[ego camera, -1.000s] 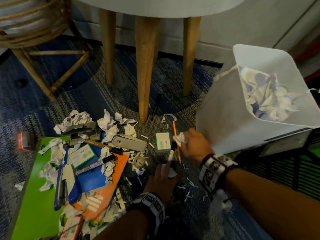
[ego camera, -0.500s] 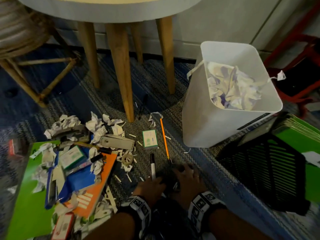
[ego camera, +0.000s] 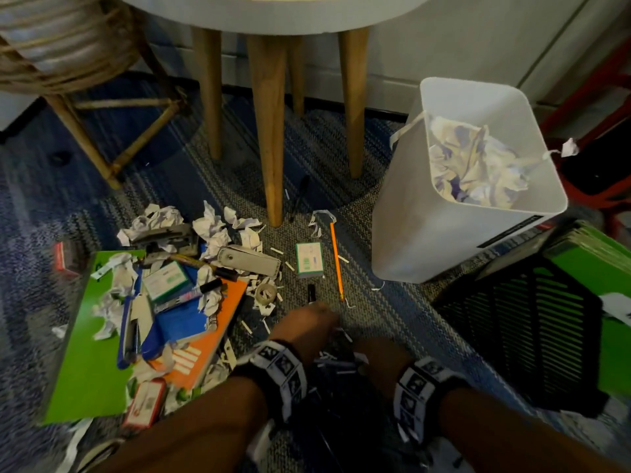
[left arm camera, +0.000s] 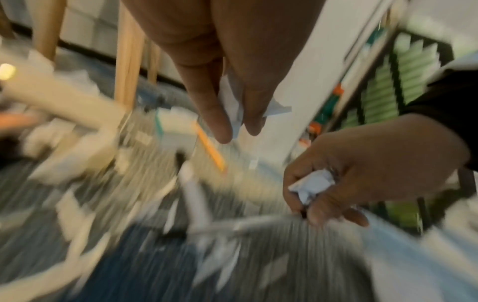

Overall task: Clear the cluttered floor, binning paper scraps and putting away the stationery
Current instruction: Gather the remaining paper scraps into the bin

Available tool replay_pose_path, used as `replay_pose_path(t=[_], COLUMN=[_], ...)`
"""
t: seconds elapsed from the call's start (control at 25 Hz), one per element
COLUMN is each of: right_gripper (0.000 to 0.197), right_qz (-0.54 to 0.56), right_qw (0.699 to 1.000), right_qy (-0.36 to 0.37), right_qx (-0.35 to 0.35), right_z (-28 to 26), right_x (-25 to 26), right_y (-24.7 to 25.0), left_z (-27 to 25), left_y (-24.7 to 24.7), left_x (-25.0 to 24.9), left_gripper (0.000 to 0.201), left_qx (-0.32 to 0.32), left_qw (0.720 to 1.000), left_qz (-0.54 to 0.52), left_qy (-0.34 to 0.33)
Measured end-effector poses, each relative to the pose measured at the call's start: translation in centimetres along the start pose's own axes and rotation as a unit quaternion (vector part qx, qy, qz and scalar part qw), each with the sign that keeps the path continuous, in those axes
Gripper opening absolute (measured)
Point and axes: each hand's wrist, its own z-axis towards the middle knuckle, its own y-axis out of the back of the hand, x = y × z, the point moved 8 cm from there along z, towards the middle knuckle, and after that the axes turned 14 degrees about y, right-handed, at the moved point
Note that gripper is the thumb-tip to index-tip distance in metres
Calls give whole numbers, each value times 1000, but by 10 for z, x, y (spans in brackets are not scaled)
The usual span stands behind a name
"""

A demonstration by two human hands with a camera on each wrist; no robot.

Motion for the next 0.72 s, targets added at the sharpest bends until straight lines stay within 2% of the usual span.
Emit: replay_pose_path(t=[0.12, 0.24, 0.32, 0.4, 0.52, 0.6, 0.64, 0.68, 0.72], right_gripper=[25, 19, 11, 13, 12, 5, 16, 33, 52], right_qz=[-43, -55, -23, 79, 190, 199, 187, 172, 158], right_qw=[997, 996, 994, 979, 915, 862, 843, 837, 845], right_qy=[37, 71, 90, 113, 130, 90, 57, 25, -3], right_qx=[49, 22, -55, -152, -331, -457, -501, -519, -511], right_z=[-21, -58, -91, -128, -169, -184, -188, -188, -186], right_x=[16, 44, 67, 89, 95, 70, 54, 37, 22], right_y=[62, 123, 166, 214, 287, 321, 331, 335, 336], left_z=[3, -3, -11, -21, -31, -32, -30, -27, -25], left_y=[61, 126, 171, 214, 263, 277, 280, 281, 282], left_x=[-22, -46, -61, -74, -94, -108, -114, -120, -125], left_gripper=[22, 16, 12, 10, 9, 12, 14, 17, 19], left_qx=[-80, -151, -210, -271, -324, -325, -320, -316, -314], left_qw=[995, 984, 968, 945, 916, 913, 916, 918, 917], left_qz=[-54, -93, -134, -180, -231, -242, -237, -234, -240], left_qy=[-12, -24, -26, -28, -39, -47, -49, -49, -47])
